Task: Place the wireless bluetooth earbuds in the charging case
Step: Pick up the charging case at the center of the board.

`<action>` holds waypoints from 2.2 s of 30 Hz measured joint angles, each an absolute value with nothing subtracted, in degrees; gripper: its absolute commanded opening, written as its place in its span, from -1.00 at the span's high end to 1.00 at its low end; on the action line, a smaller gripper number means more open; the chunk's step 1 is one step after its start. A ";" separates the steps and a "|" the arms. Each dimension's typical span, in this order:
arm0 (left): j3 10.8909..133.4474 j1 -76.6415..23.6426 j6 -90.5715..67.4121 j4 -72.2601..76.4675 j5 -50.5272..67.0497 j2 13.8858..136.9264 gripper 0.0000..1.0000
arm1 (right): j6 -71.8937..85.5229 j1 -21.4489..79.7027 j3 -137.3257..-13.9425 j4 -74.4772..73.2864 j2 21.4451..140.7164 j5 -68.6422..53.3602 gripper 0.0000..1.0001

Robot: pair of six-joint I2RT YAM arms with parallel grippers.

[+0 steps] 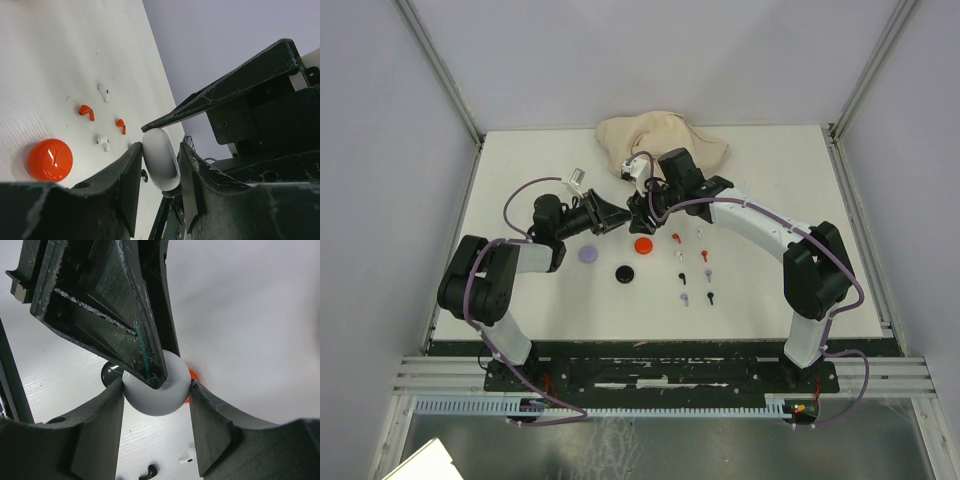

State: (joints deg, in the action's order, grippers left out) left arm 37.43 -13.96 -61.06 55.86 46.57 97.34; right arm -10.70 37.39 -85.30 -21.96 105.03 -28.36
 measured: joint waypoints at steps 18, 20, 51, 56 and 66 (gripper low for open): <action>37.43 -13.50 -61.08 55.88 46.44 97.34 0.16 | -11.00 37.39 -85.30 -22.02 105.03 -28.18 0.95; 37.41 -13.43 -61.08 55.88 46.44 97.34 0.16 | -11.03 37.39 -85.30 -22.04 105.03 -28.18 0.95; 37.12 -13.26 -62.24 57.17 46.94 97.34 0.16 | -11.42 37.36 -85.30 -22.59 105.03 -28.16 0.95; 37.12 -13.26 -62.24 57.17 46.94 97.34 0.20 | -11.40 37.39 -85.30 -22.59 105.03 -28.18 0.95; 37.12 -13.34 -62.24 57.14 46.87 97.45 0.22 | -11.40 37.36 -85.30 -22.72 105.03 -28.21 0.95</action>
State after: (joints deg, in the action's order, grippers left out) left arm 37.12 -13.34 -62.24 57.14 46.87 97.45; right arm -11.40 37.36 -85.30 -22.72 105.03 -28.21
